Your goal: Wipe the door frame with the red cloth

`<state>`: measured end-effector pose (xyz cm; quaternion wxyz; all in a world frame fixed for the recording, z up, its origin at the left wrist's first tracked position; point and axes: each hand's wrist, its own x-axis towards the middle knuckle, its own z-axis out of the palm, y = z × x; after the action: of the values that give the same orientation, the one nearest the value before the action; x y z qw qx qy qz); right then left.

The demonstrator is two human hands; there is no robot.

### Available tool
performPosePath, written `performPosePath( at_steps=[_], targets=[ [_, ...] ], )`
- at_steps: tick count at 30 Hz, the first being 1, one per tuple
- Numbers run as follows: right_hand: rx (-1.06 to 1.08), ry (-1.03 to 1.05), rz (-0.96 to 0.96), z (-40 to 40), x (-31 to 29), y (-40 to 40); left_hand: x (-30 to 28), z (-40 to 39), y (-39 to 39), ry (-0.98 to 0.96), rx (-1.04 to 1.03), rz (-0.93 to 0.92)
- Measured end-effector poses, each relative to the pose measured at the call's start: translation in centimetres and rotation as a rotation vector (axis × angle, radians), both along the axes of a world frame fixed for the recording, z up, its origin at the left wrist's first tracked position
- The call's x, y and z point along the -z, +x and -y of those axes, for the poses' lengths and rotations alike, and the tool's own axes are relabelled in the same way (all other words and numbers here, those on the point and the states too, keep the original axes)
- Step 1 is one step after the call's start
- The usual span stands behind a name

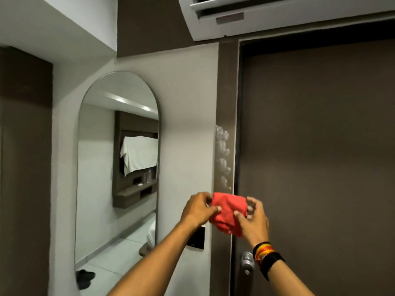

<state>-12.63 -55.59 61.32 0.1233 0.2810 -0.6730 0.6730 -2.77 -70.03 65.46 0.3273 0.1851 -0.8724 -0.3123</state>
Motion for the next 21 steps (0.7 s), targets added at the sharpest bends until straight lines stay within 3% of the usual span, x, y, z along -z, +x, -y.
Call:
performPosePath(
  at_steps=[6,9,12,14,16,18,21],
  targets=[
    [0.082,0.11,0.034,4.4,4.3,-2.6,4.9,4.0,-3.4,-0.019,-0.079,0.102],
    [0.213,0.2,-0.066,5.9,5.8,-3.5,6.5,5.3,-5.5,-0.081,-0.094,0.139],
    [0.393,0.285,-0.256,7.4,7.3,-3.5,7.4,6.5,-6.6,-0.299,-0.103,0.15],
    [0.477,0.338,-0.372,8.3,8.5,-3.8,7.5,8.0,-6.6,-0.538,-0.102,0.033],
    [0.515,0.37,-0.518,9.2,9.8,-4.6,6.4,9.8,-6.5,-0.677,-0.099,-0.227],
    [0.523,0.459,-0.675,10.5,11.7,-5.6,4.2,11.8,-7.4,-0.717,-0.134,-0.44],
    [0.597,0.562,-0.825,12.4,14.7,-7.3,-0.5,13.8,-9.9,-0.691,-0.204,-0.508]
  ],
)
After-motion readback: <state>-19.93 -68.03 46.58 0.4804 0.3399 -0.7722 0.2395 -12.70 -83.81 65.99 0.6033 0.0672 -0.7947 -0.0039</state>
